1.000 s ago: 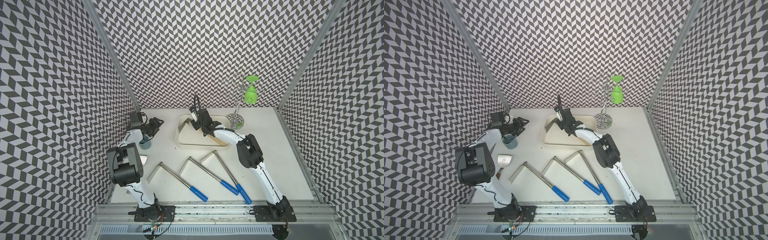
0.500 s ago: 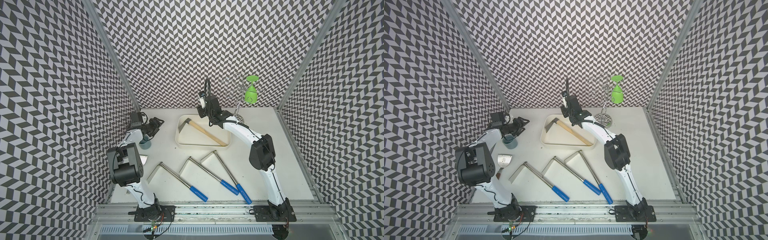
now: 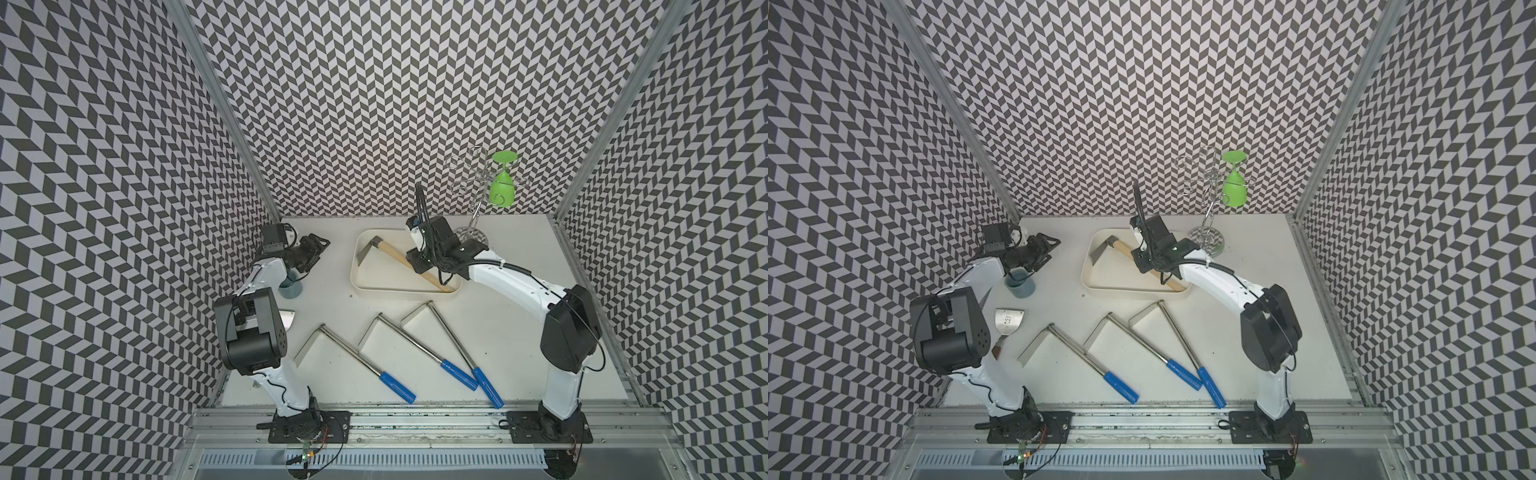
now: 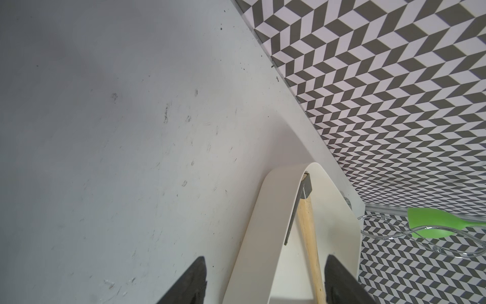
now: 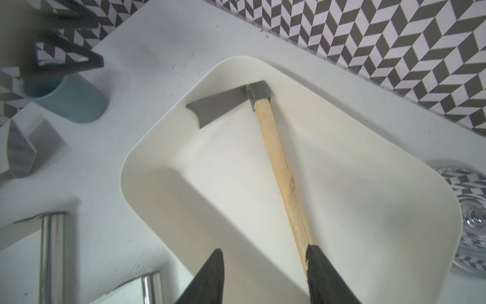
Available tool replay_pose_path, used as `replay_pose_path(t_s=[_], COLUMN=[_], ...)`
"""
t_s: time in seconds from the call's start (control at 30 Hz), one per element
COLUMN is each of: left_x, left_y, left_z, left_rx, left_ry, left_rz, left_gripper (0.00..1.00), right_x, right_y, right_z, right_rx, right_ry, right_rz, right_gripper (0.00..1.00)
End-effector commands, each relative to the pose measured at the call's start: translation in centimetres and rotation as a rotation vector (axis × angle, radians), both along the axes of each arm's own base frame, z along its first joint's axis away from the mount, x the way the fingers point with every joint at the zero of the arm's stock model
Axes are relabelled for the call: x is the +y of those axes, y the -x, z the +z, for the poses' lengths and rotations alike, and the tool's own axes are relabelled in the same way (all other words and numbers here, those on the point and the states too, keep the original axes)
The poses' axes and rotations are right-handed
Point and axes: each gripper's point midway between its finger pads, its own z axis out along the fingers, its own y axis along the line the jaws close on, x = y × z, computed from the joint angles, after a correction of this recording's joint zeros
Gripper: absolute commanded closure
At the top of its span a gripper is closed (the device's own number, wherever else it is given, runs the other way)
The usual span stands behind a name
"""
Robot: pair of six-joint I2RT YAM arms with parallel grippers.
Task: Put the small hoe into the storage box
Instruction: Pick up the hoe from the center of the board.
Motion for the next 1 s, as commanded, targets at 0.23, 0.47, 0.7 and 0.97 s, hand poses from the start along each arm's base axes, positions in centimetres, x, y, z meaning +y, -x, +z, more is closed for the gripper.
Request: replay_pose_path(t_s=[0.23, 0.47, 0.7, 0.97], left_x=[-2.0, -3.9, -5.4, -6.3], left_y=[2.0, 4.6, 6.8, 7.4], left_z=[2.9, 2.8, 2.2, 2.5], left_rx=[-0.054, -0.023, 0.007, 0.01], left_ry=[-0.084, -0.186, -0.197, -0.188], left_rz=[-0.036, -0.07, -0.074, -0.072], left_gripper=[0.31, 0.31, 0.31, 0.31], right_x=[-4.3, -7.5, -8.0, -9.1], right_y=[6.6, 10.3, 14.6, 16.7], right_z=[2.2, 0.4, -4.5, -12.3], right_rx=[0.008, 0.029, 0.175, 0.368], right_ry=[-0.113, -0.075, -0.113, 0.03], right_rz=[-0.012, -0.013, 0.023, 0.008], right_gripper=[0.52, 0.47, 0.48, 0.43])
